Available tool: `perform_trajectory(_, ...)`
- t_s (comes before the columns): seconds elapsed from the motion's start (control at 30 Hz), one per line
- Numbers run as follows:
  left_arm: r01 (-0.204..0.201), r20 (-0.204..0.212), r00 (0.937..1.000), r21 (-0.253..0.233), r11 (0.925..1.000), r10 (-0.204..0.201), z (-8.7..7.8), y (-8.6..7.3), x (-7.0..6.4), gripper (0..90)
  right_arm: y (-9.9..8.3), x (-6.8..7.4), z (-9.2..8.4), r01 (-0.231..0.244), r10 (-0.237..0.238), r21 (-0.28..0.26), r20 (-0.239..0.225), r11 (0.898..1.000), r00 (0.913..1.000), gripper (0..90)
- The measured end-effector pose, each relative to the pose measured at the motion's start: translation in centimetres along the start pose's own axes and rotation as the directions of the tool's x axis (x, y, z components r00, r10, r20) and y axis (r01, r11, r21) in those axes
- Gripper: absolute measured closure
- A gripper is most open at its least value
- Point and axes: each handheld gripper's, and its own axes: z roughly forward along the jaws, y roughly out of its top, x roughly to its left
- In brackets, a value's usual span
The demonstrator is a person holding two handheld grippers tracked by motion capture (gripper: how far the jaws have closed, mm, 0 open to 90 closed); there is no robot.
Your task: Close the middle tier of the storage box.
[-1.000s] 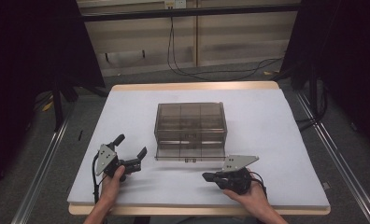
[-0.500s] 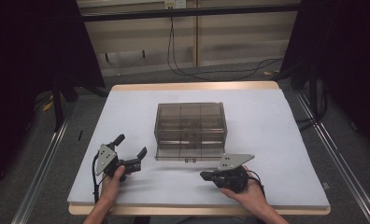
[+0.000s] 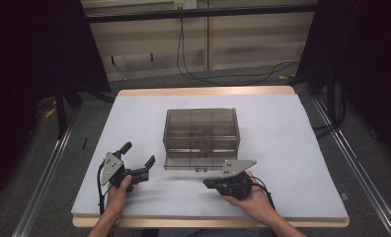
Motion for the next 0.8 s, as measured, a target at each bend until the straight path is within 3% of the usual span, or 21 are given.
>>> perform_trajectory(0.23, -0.004, 0.000, 1.0000, 0.003, 1.0000, 0.004, 0.0, 0.0, 0.0, 0.9, 0.9, -0.1, 1.1, 0.019, -0.019, 0.016, -0.017, 1.000, 0.9997, 90.0)
perform_trajectory(0.57, -0.004, 0.000, 1.0000, 0.000, 1.0000, 0.004, 0.0, 0.0, 0.0, 0.9, 0.6, -0.6, 2.4, -0.008, 0.007, -0.028, -0.022, 1.000, 0.9997, 90.0)
perform_trajectory(0.8, -0.004, 0.000, 1.0000, 0.002, 1.0000, 0.004, 0.0, 0.0, 0.0, 0.9, 0.5, -1.3, 2.5, -0.029, 0.030, -0.042, 0.009, 0.999, 0.9995, 90.0)
